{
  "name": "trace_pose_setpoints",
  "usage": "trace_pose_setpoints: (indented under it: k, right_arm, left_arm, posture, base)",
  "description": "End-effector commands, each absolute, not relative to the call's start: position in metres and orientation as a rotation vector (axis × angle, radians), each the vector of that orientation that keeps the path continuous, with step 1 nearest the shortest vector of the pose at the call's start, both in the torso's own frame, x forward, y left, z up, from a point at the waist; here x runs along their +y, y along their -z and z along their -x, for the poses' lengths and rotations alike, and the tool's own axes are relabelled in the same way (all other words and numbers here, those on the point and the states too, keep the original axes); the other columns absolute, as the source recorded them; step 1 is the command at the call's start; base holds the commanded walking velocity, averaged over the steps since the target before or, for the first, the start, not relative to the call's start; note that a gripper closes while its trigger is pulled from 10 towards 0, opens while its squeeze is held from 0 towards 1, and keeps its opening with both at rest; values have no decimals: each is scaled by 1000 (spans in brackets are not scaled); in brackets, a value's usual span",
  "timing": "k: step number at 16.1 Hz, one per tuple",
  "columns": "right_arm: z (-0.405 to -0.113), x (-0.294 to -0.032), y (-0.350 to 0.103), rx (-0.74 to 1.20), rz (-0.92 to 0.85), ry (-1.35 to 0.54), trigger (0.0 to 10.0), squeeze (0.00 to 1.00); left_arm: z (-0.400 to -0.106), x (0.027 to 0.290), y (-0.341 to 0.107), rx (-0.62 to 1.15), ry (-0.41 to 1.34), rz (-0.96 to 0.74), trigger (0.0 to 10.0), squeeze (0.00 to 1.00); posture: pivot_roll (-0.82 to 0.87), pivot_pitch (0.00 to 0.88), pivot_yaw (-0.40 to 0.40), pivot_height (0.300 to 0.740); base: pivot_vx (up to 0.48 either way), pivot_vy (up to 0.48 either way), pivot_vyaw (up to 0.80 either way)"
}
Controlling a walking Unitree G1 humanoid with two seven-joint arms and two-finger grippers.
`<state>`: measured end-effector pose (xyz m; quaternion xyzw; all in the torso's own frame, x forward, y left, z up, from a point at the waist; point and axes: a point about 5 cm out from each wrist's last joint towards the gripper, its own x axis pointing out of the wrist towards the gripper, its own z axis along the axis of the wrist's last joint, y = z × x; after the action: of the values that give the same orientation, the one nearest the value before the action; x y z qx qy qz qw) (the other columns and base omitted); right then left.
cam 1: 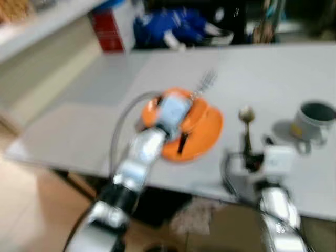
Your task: Setting the table
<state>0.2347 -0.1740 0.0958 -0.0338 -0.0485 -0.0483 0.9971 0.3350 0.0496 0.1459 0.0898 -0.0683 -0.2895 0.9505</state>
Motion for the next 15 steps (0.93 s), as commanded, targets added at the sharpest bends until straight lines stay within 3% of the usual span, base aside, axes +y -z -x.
trace_pose_setpoints:
  k: [1, 11, 15]
  right_arm:
    - [-232, -178, -95, -89, 80, 111, 10000, 0]
    - [-228, -177, -93, -79, 81, 109, 10000, 0]
    - [-226, -178, -92, -74, 83, 107, 10000, 0]
  left_arm:
    - [-335, 43, -156, -180, 609, -169, 10000, 0]
    - [-335, 42, -152, -161, 604, -134, 10000, 0]
    - [-335, 42, -150, -150, 593, -126, 10000, 0]
  posture:
    - [-142, 0, 200, 740]
    - [-145, 0, 198, 740]
    - [-148, 0, 195, 740]
  base:
    - [345, -330, 0]
    - [361, -311, 0]
    - [68, -97, 0]
